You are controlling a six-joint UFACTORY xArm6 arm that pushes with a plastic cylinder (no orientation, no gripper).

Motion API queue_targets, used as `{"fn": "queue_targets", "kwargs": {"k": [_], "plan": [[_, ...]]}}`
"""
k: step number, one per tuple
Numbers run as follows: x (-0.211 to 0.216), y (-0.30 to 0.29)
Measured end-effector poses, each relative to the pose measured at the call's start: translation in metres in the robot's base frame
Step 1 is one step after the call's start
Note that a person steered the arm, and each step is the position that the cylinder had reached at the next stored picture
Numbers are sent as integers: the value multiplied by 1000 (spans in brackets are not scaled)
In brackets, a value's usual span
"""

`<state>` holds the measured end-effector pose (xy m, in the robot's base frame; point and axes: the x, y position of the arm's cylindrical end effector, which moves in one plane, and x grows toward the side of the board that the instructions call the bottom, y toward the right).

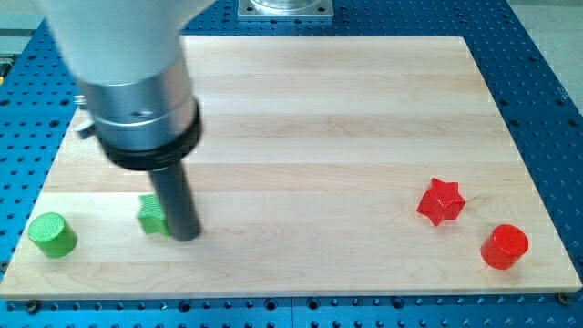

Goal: Move the green circle to the top left of the green star

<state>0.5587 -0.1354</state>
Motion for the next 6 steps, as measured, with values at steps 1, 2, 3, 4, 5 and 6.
{"fn": "queue_targets", "kwargs": {"k": [1,2,3,4,5,6], "plan": [[38,-28],[60,-73],[59,-147],[47,-157],[8,-91],[35,-97]]}}
